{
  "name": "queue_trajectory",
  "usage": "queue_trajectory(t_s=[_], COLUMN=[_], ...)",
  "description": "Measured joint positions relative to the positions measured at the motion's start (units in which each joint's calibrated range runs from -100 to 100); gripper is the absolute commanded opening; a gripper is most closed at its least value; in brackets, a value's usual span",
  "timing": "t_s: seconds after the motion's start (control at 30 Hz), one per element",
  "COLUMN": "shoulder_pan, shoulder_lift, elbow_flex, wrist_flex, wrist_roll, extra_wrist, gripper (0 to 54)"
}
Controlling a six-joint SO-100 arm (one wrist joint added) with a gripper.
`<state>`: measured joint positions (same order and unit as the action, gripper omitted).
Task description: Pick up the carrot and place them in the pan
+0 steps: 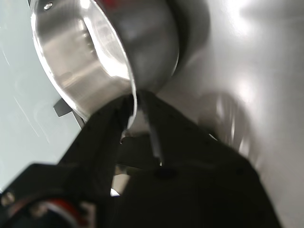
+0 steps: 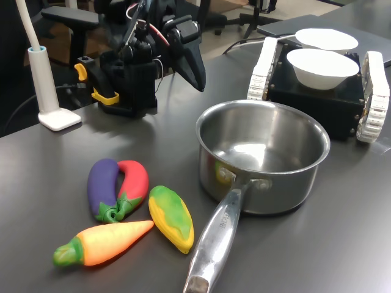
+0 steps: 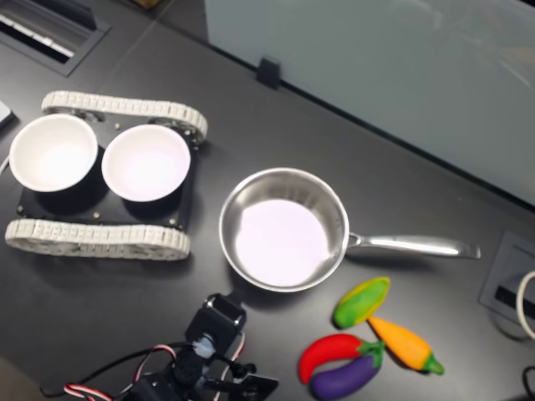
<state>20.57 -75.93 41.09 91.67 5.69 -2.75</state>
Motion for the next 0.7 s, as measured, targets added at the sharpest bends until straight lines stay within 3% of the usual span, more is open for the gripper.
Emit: queue_trajectory(t_s=[0.3, 0.5, 0.7], shoulder_pan=[6.6, 12.21, 16.5], shoulder_lift=[9.68, 17.17, 22.98], elbow_flex=[-12.94, -22.26, -29.95], wrist_flex=[1.36, 1.36, 1.95], wrist_roll=[0.1, 0.39, 0.59], extra_wrist=[0.0, -2.48, -2.75], gripper=[0.1, 0.1, 0.1])
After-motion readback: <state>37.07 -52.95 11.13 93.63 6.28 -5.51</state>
